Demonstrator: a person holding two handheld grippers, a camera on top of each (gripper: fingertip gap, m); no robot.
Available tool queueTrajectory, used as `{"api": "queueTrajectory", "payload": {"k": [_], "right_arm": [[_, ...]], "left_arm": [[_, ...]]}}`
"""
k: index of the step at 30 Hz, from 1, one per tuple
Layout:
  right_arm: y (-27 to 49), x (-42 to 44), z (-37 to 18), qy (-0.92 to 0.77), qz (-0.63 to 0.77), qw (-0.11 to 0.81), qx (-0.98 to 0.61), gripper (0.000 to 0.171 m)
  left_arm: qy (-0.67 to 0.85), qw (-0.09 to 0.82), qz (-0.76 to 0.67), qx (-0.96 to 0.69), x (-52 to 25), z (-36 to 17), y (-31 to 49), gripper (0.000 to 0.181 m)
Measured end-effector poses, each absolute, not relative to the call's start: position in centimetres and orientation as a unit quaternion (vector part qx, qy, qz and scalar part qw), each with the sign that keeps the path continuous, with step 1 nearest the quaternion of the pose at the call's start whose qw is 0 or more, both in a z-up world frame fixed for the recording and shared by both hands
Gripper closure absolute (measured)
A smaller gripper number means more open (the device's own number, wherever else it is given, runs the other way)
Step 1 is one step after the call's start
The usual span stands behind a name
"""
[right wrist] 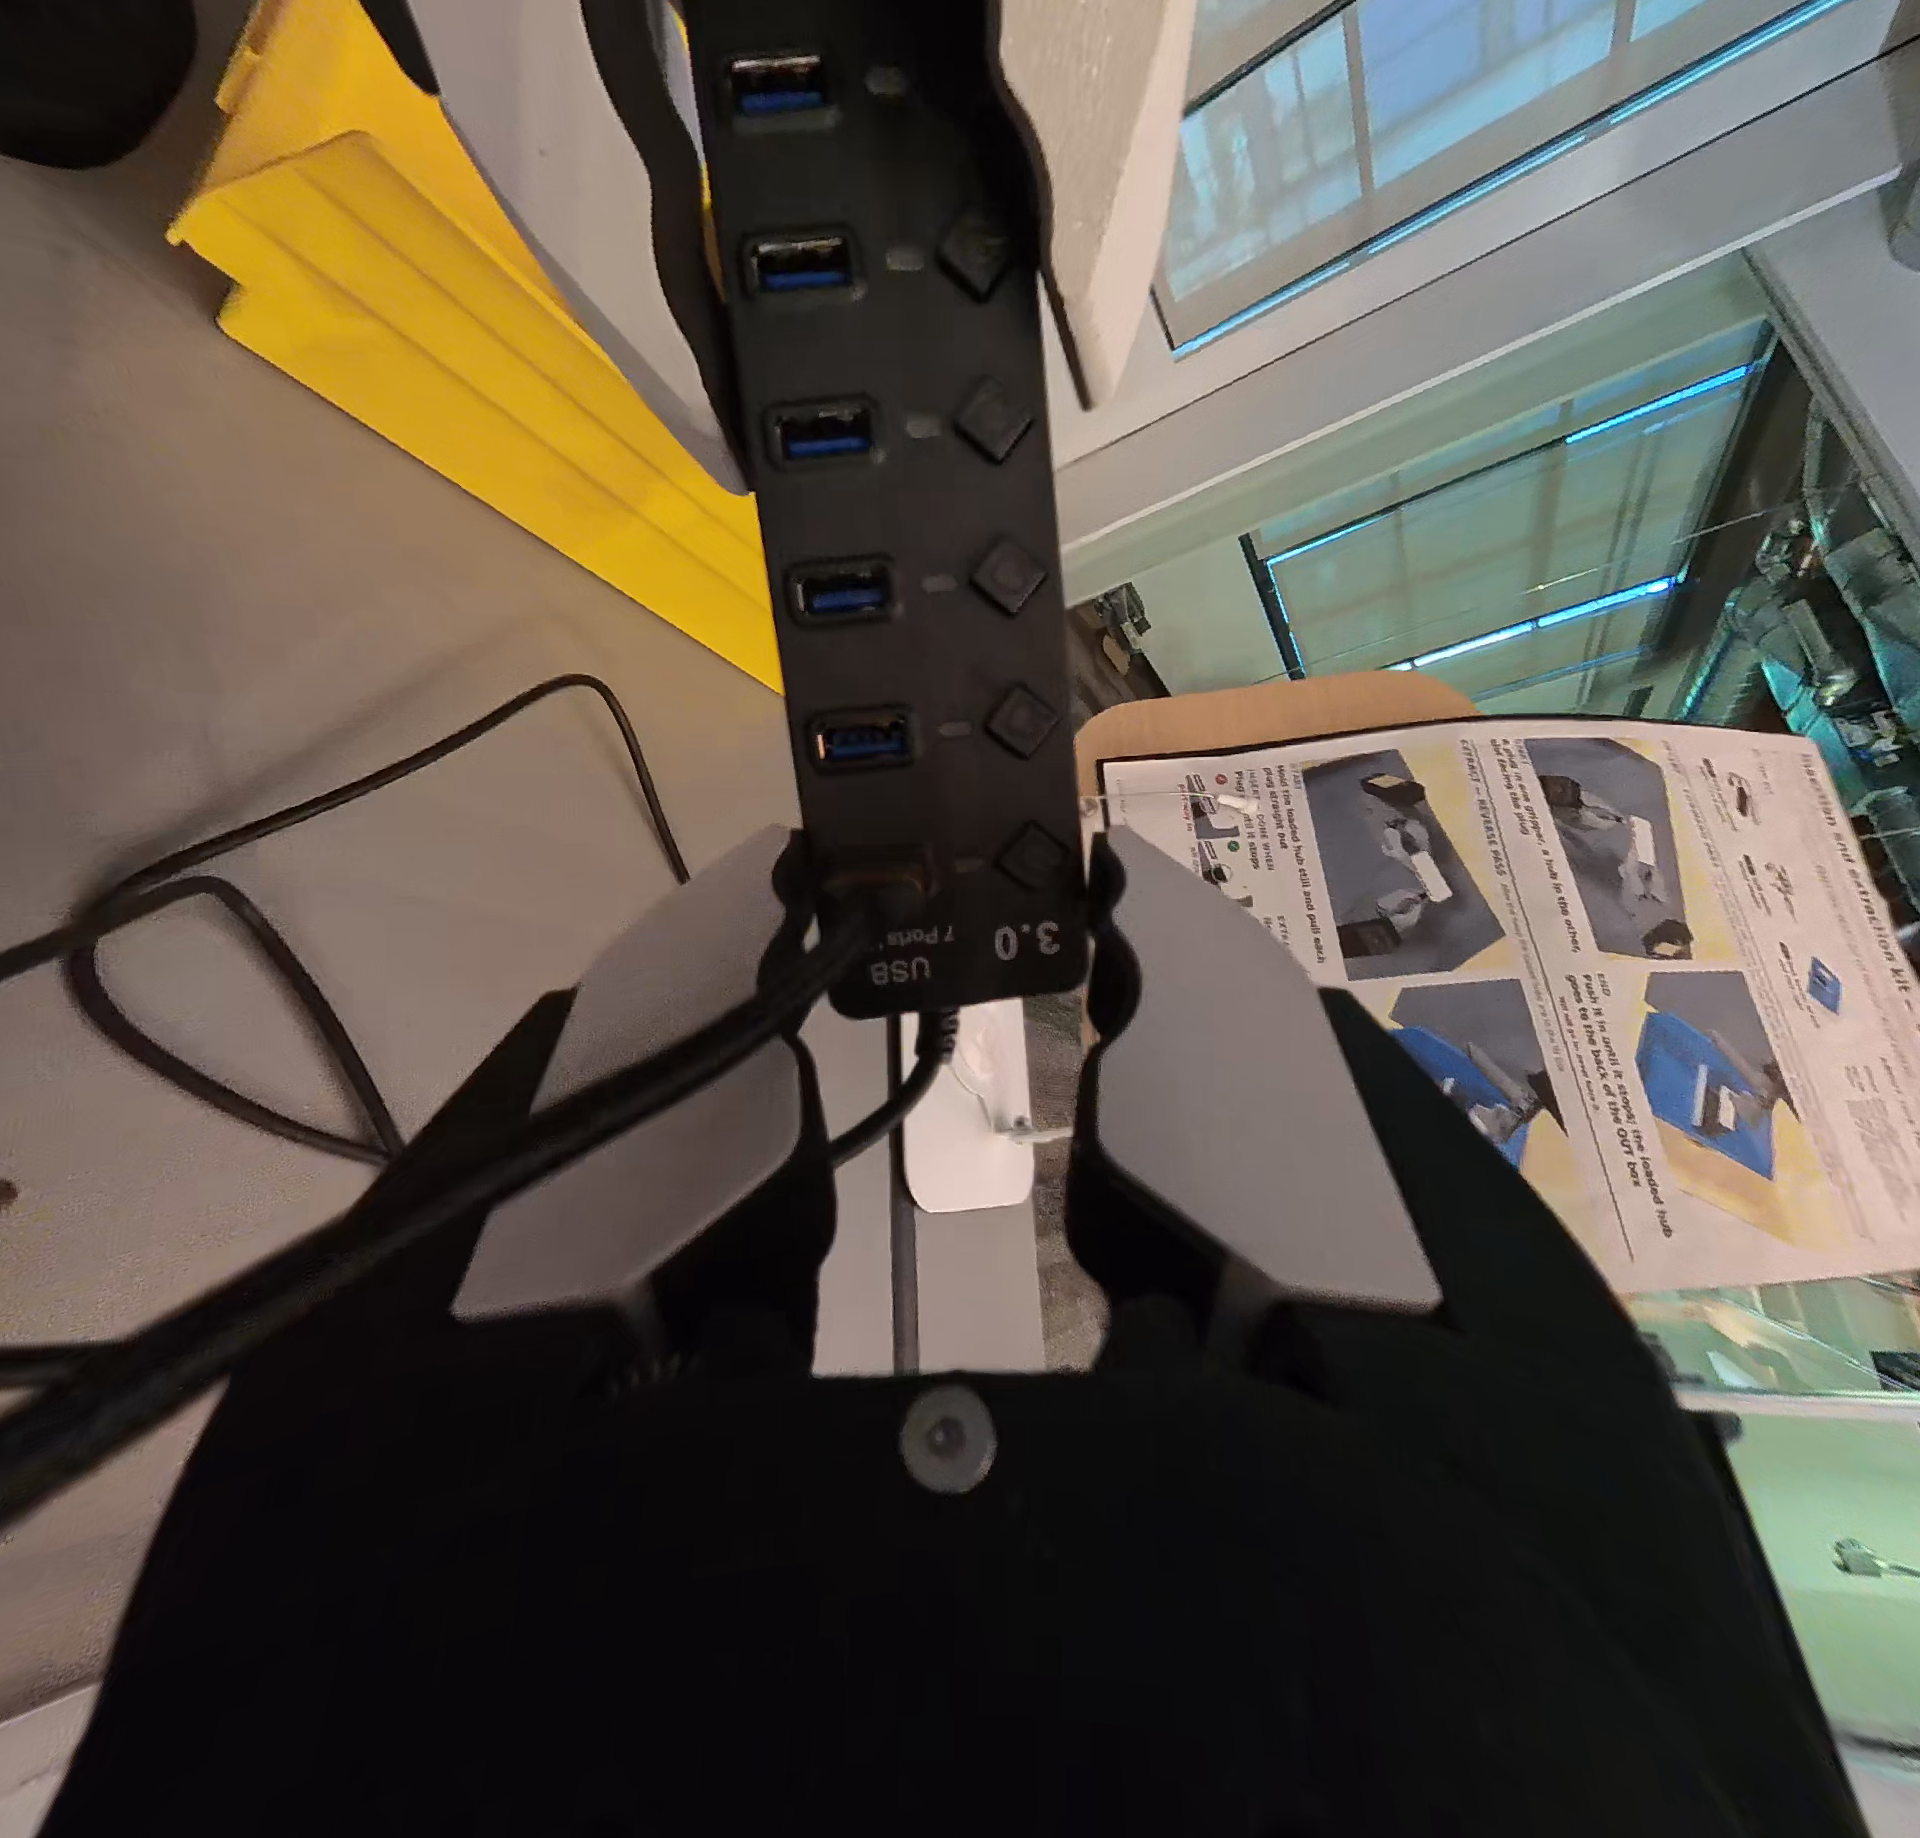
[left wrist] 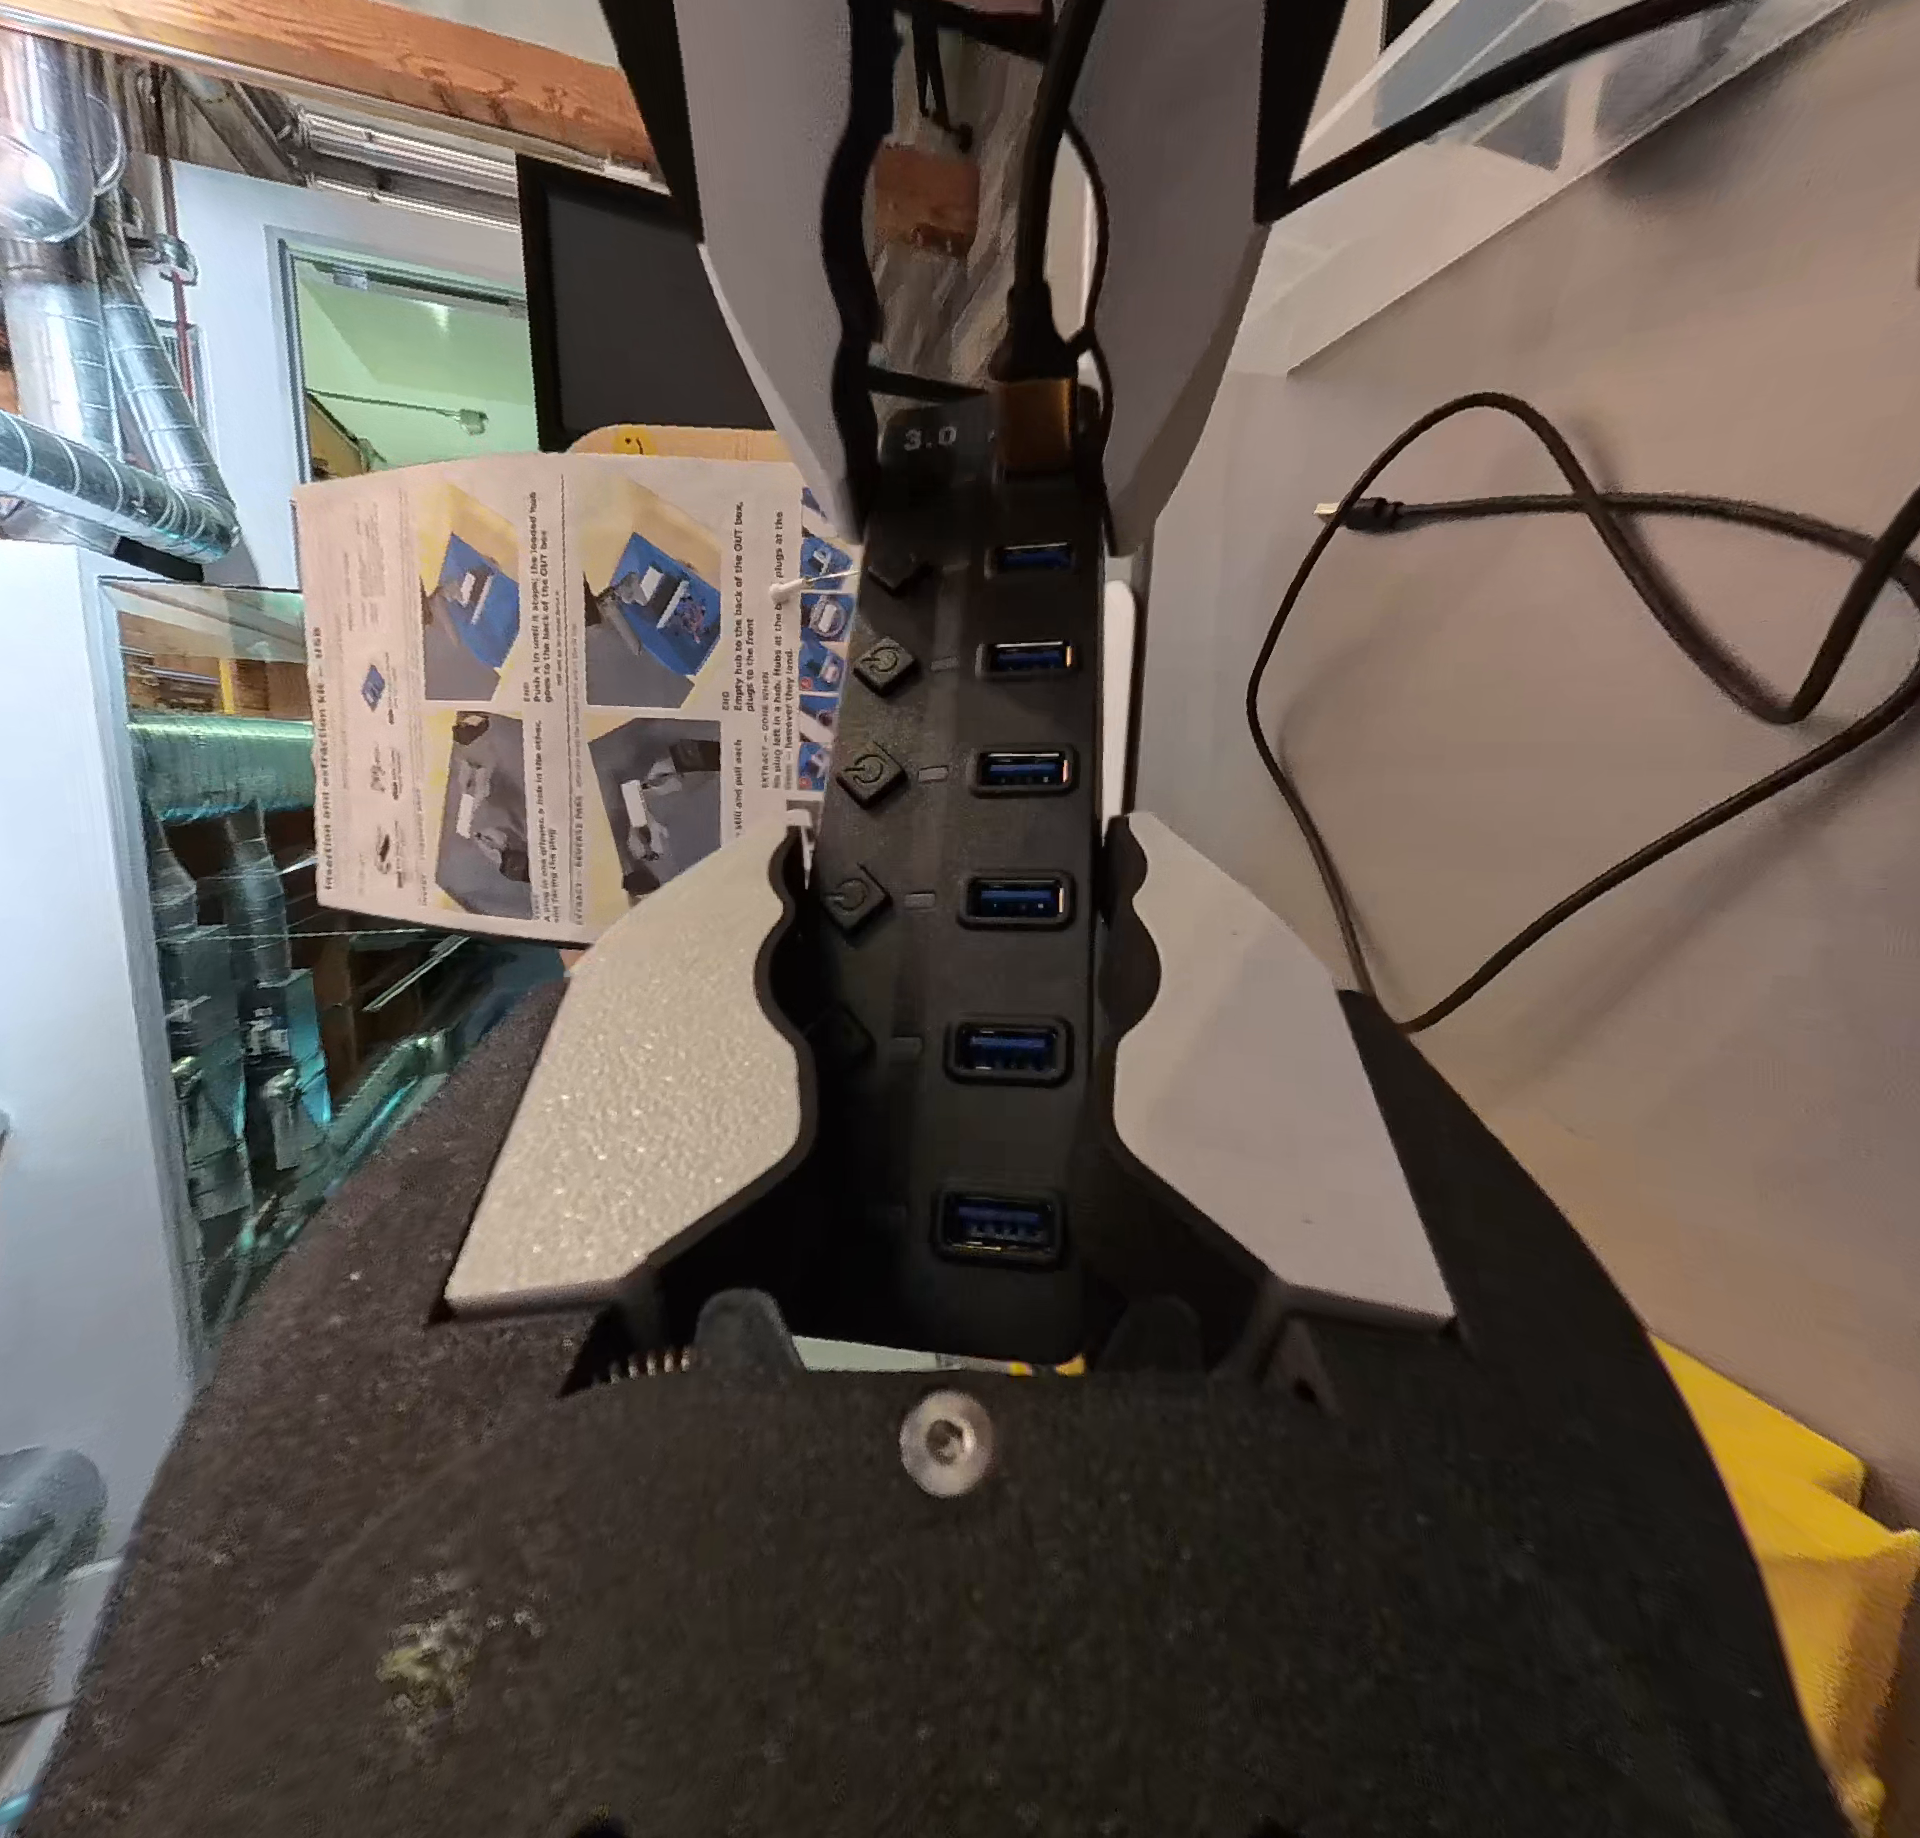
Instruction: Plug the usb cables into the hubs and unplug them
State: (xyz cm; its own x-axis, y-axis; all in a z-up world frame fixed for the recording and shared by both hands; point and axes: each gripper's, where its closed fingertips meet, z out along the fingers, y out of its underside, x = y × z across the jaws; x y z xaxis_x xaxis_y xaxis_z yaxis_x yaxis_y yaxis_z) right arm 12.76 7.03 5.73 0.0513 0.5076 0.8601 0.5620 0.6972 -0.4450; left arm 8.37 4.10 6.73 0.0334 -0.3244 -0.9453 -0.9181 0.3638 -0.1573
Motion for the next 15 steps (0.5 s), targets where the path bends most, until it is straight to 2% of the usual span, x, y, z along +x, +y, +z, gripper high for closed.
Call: {"api": "queueTrajectory", "payload": {"k": [6, 15], "right_arm": [[7.3, 12.6, 5.5, -0.688, -0.027, 0.607, -0.398, 0.120], [7.1, 12.6, 6.5, -0.680, -0.063, 0.621, -0.386, 0.120]], "left_arm": [[0.637, 0.513, 0.284, -0.501, 8.0, 6.4, 4.7, 0.128], [0.626, 0.541, 0.292, -0.480, 7.7, 7.0, 4.7, 0.127]]}}
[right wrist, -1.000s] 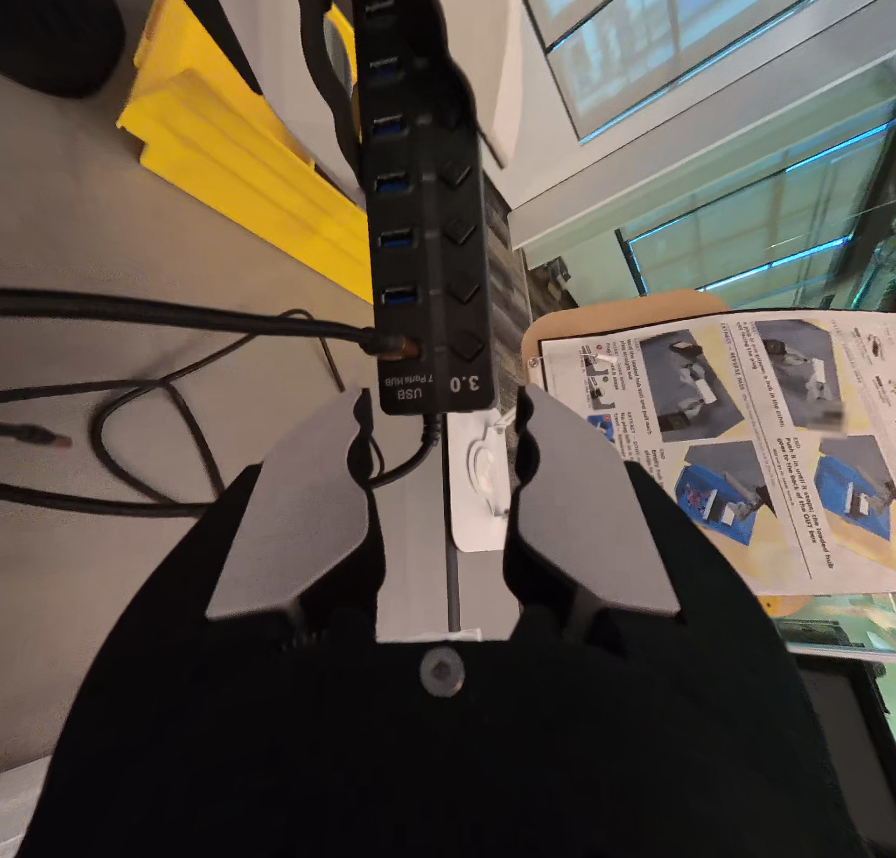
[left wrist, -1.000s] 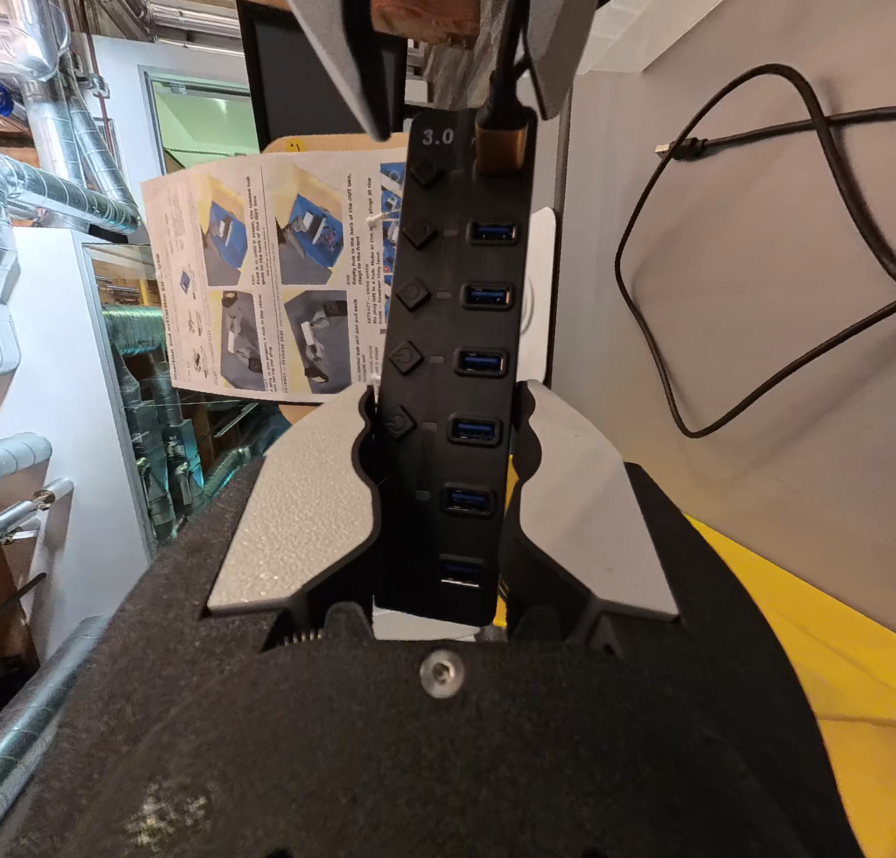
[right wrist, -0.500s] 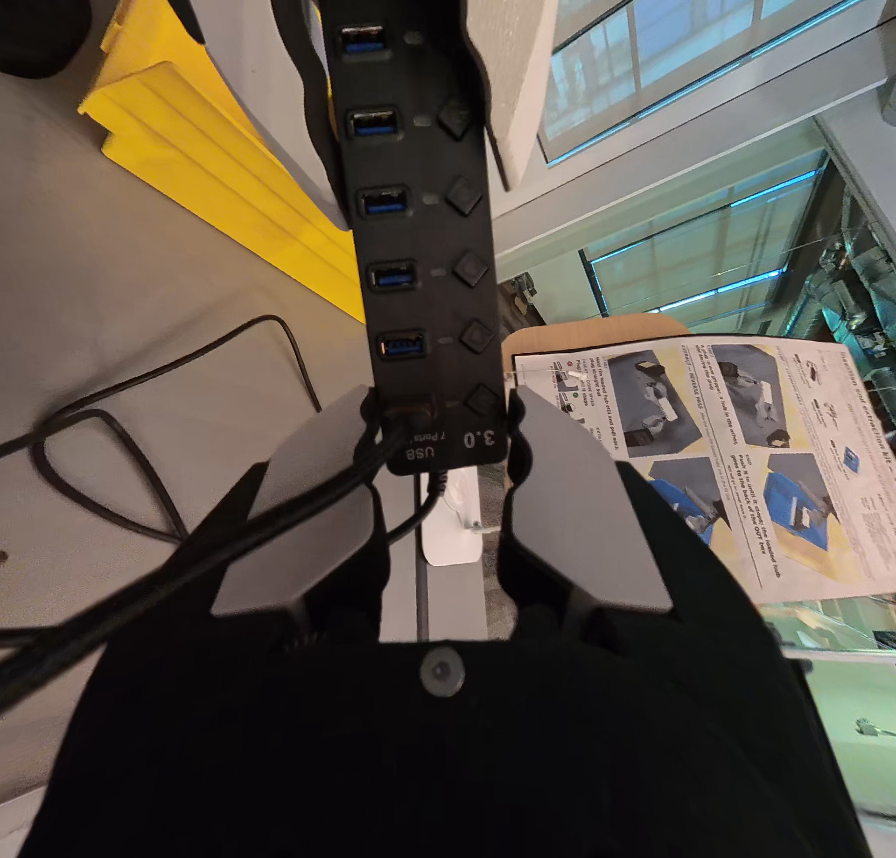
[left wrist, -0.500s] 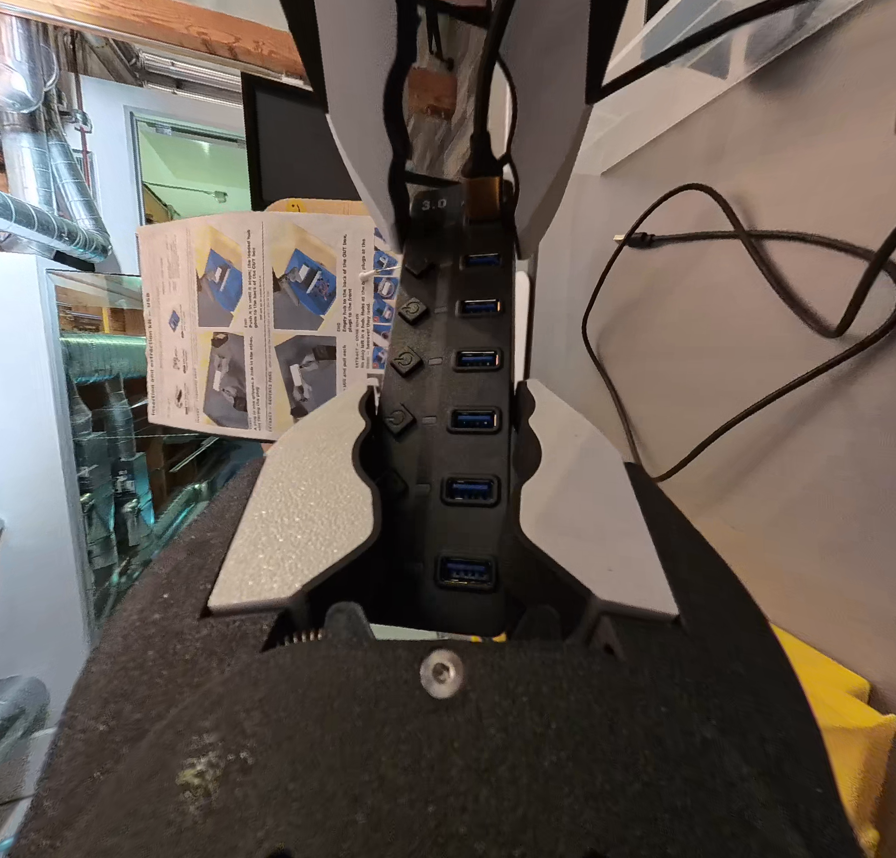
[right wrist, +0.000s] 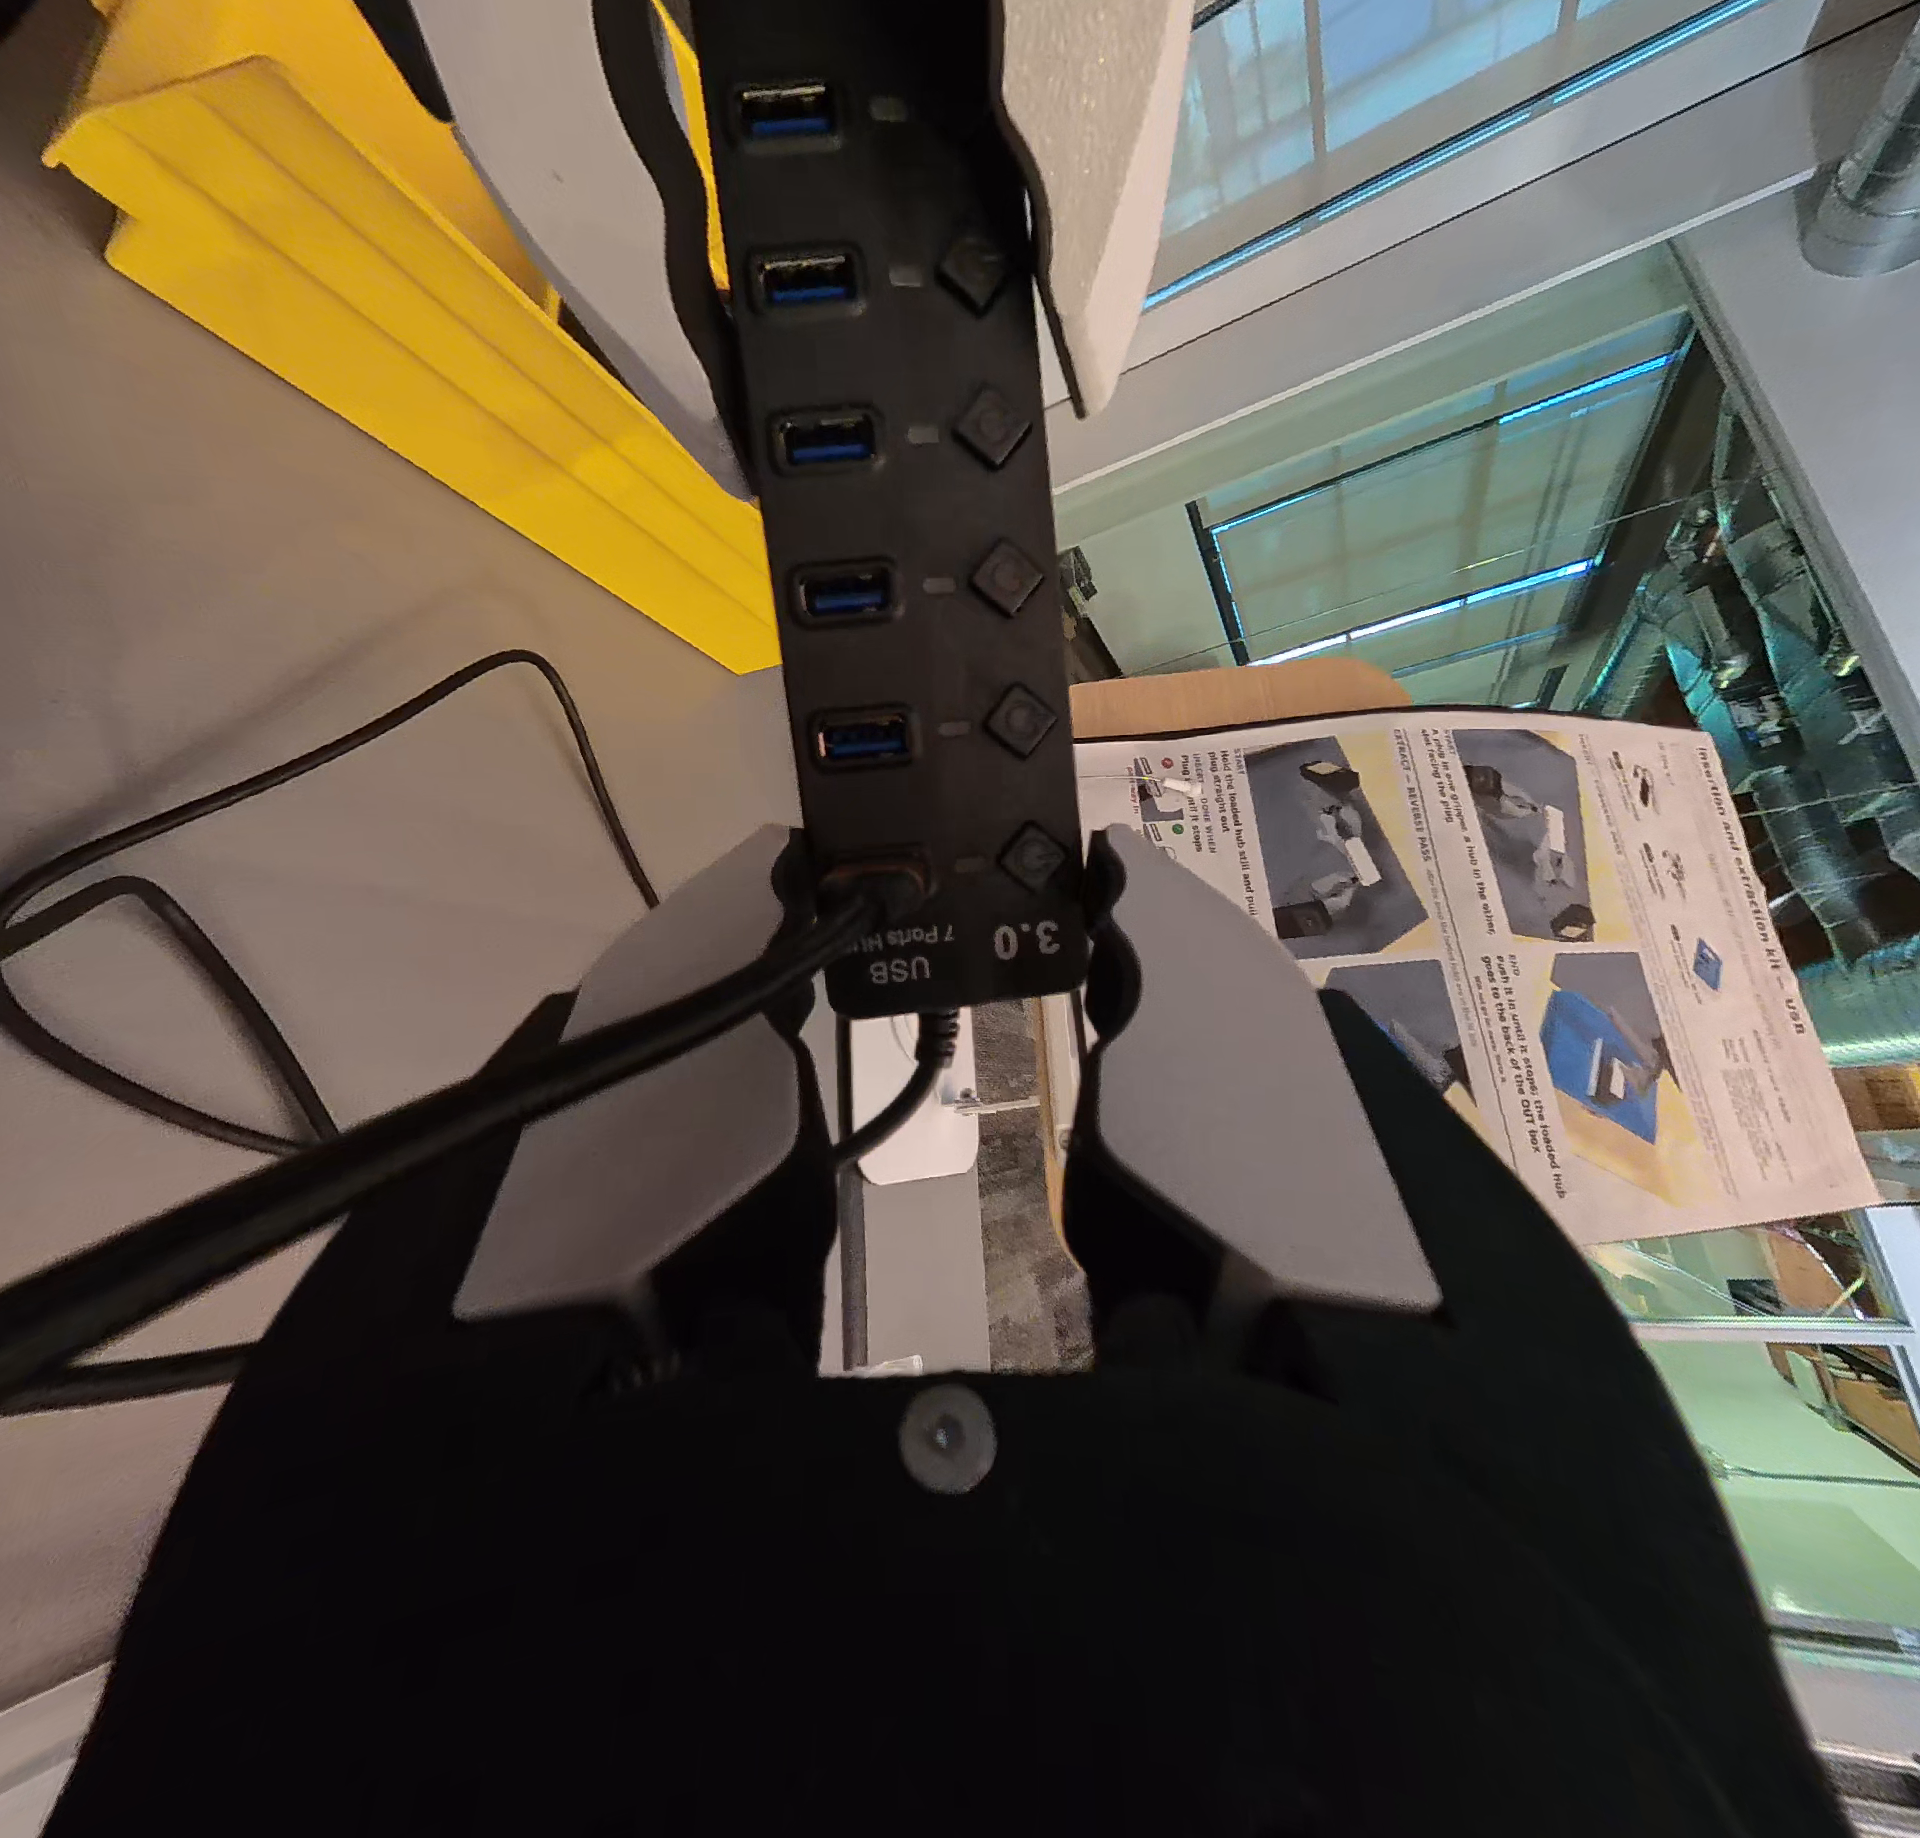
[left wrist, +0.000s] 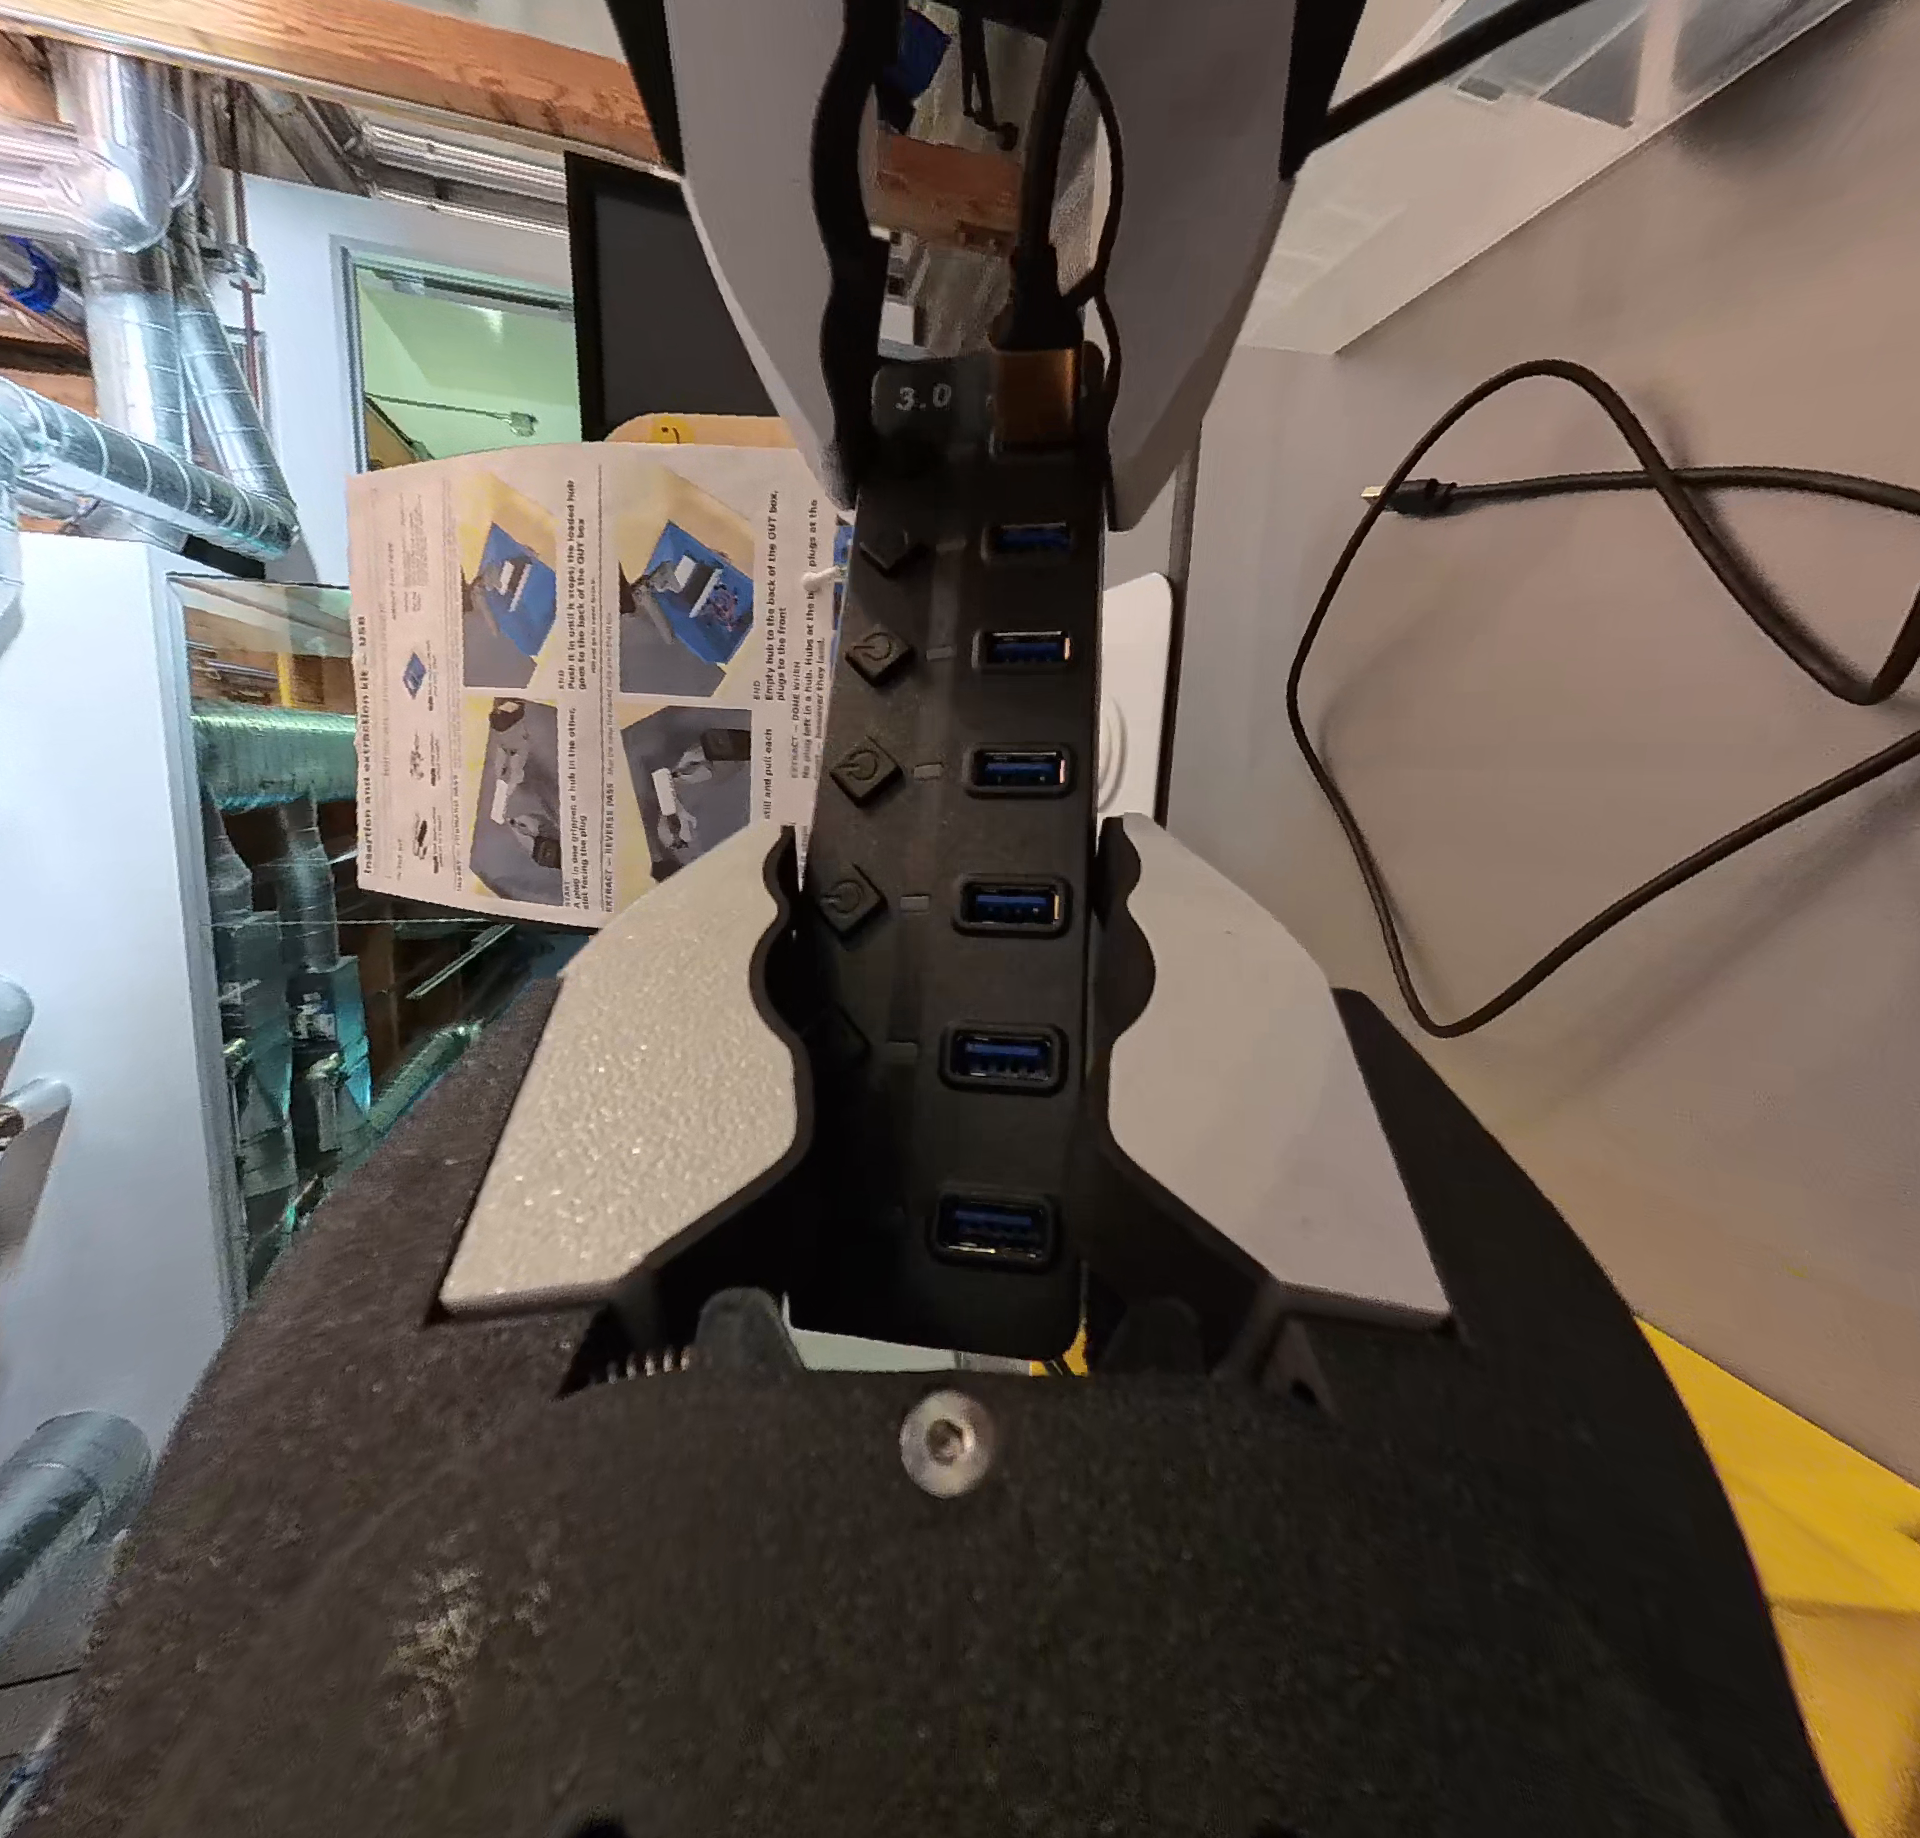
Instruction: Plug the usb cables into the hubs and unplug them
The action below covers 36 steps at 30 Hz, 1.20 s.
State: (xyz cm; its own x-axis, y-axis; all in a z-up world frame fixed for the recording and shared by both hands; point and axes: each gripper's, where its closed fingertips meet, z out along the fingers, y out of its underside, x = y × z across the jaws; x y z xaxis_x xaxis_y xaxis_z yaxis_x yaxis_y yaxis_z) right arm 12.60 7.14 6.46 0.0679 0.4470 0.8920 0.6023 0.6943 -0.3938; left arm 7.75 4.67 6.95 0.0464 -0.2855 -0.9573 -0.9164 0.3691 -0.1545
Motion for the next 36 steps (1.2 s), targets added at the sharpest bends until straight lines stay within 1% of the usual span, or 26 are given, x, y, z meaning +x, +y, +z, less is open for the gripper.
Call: {"api": "queueTrajectory", "payload": {"k": [10, 36], "right_arm": [[7.5, 13.6, 6.8, -0.679, -0.092, 0.615, -0.390, 0.120], [8.1, 15.6, 8.0, -0.659, -0.115, 0.627, -0.400, 0.119]], "left_arm": [[0.626, 0.543, 0.325, -0.456, 7.4, 6.9, 5.1, 0.126], [0.594, 0.567, 0.307, -0.481, 5.2, 8.6, 4.5, 0.126]]}}
